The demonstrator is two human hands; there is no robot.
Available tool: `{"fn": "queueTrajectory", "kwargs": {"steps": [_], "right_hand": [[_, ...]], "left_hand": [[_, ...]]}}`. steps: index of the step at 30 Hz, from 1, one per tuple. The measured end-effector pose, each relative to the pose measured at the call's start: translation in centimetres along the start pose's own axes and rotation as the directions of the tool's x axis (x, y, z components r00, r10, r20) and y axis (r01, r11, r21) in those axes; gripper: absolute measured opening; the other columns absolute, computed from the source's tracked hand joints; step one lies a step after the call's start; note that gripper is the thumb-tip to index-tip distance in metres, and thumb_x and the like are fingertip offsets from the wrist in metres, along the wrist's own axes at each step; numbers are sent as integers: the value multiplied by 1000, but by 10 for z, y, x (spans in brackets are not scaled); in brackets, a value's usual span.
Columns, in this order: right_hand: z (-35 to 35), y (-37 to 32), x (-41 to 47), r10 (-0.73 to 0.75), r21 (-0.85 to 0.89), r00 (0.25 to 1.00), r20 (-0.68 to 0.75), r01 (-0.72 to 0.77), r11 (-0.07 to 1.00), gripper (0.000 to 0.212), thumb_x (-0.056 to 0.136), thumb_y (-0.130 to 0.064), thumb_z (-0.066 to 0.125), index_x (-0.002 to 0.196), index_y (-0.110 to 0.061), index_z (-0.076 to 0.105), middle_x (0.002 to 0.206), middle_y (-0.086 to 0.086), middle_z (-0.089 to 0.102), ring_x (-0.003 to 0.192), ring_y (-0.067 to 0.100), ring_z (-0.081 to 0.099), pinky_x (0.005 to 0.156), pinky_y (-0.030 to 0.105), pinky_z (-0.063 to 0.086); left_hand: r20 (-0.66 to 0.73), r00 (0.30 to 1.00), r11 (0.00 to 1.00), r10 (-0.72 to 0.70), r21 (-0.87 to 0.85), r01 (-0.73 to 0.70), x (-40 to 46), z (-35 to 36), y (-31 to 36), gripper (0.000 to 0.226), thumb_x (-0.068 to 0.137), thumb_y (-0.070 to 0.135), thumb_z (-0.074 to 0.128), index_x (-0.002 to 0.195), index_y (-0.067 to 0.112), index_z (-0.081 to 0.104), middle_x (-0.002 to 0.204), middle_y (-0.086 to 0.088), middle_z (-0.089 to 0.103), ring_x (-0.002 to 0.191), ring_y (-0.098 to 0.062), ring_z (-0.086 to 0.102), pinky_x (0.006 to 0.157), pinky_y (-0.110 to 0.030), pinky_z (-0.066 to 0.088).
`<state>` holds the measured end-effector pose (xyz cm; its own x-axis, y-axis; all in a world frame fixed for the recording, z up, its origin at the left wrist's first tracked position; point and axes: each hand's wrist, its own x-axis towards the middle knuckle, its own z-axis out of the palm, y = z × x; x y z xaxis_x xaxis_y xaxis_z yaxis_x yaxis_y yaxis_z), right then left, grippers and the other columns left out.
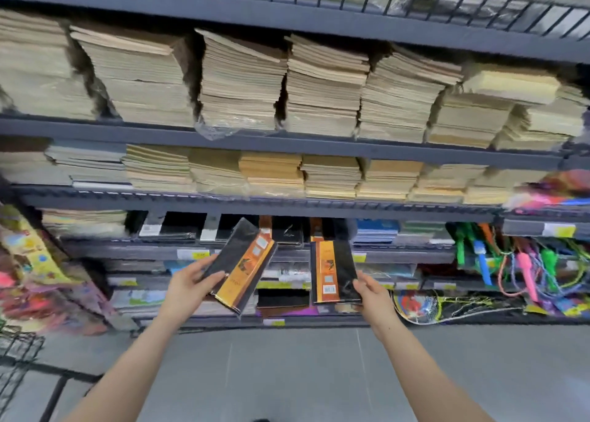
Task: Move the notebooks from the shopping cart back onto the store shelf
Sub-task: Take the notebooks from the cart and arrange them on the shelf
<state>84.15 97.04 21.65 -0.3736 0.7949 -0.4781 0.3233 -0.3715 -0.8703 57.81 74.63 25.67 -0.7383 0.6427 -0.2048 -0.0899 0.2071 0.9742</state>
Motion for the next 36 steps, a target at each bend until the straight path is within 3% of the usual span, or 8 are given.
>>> {"fn": "queueTrajectory", "kwargs": {"steps": [7, 10, 14, 16, 21, 25, 31, 36], "right_hand": [[21, 17, 95, -113, 75, 991, -69, 118, 990, 34, 94, -24, 49, 127, -28, 52, 132, 0, 53, 120, 22, 50, 104, 47, 41], [35, 20, 134, -203, 106, 974, -97, 213, 971, 34, 95, -22, 48, 128, -25, 52, 131, -3, 49, 115, 21, 50, 88, 38, 50], [46, 20, 178, -383, 6, 917, -109, 386, 922, 36, 96, -28, 44, 131, -19, 49, 119, 1, 52, 82, 11, 51, 58, 17, 45], [48, 28, 196, -489, -79, 865, -110, 483, 872, 45, 92, -36, 51, 133, -18, 47, 117, 12, 60, 65, 12, 49, 55, 19, 43], [41, 61, 219, -748, -432, 664, 11, 678, 595, 56, 80, -35, 69, 131, -26, 48, 127, -6, 42, 123, 12, 40, 96, 30, 38], [48, 66, 226, -843, -726, 537, 43, 596, 343, 36, 91, -30, 53, 127, -29, 53, 143, -5, 39, 112, 19, 54, 83, 33, 46], [63, 55, 225, -767, -766, 639, 58, 521, 376, 42, 95, -36, 31, 136, -30, 40, 149, -9, 29, 122, 25, 47, 89, 41, 45], [61, 55, 230, -811, -780, 585, -11, 502, 372, 37, 98, -32, 31, 129, -25, 50, 143, -5, 42, 117, 28, 51, 87, 41, 46]], "left_hand": [[44, 988, 989, 145, -3, -145, 54, 32, -41, 39, 83, 3, 64, 119, 19, 60, 102, 1, 71, 82, -10, 68, 63, -15, 53], [67, 966, 968, 248, 18, -250, 80, 40, -67, 38, 83, 9, 66, 110, 36, 64, 101, 13, 72, 81, -8, 67, 65, -16, 53], [41, 912, 913, 408, -9, -408, 109, 50, -90, 36, 84, 8, 63, 105, 37, 64, 91, 23, 72, 82, 0, 67, 65, -13, 52], [0, 885, 884, 466, -34, -466, 121, 53, -104, 34, 85, 9, 62, 103, 38, 65, 88, 18, 73, 77, -3, 68, 62, -16, 53], [-75, 823, 813, 564, -129, -569, 143, 62, -137, 38, 88, 1, 55, 101, 36, 65, 79, 18, 73, 69, 1, 67, 57, -14, 52], [-66, 809, 799, 584, -128, -587, 144, 66, -146, 43, 88, -2, 53, 100, 36, 66, 75, 17, 72, 65, 2, 65, 56, -14, 52], [-58, 818, 806, 573, -142, -575, 141, 62, -146, 41, 88, 1, 55, 99, 38, 66, 82, 13, 74, 70, -4, 68, 61, -19, 56], [-63, 806, 796, 589, -128, -592, 138, 62, -146, 40, 88, 2, 56, 99, 40, 66, 82, 13, 74, 71, -6, 68, 63, -21, 57]]}}
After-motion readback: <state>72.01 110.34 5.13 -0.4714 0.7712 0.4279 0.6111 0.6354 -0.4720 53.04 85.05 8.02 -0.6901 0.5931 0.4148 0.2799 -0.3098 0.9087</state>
